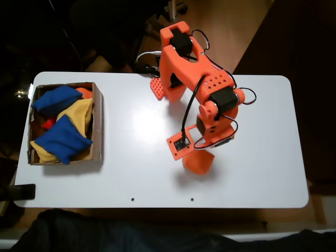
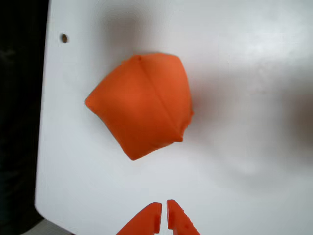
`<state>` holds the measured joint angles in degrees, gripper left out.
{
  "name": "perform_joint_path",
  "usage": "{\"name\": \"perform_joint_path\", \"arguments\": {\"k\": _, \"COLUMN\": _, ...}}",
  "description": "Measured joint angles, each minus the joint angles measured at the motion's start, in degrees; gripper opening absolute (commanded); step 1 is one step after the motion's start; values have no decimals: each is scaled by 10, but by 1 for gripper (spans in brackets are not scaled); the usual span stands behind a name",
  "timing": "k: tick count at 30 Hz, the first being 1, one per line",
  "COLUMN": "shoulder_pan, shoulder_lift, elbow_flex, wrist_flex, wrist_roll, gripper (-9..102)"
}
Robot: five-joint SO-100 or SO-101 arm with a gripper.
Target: Grasp a bag and put it in the box.
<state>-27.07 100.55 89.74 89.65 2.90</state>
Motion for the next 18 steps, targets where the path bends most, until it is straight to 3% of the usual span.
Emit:
{"name": "perform_joint_path", "arguments": {"k": 7, "shoulder_pan": 6, "shoulder_lift": -77, "elbow_flex": -115, "wrist_flex": 83, "wrist_roll": -66, "gripper": 1}}
{"name": "perform_joint_path", "arguments": {"k": 18, "shoulder_pan": 41, "shoulder_lift": -97, "elbow_flex": -134, "wrist_flex": 79, "wrist_roll": -137, "gripper": 0}}
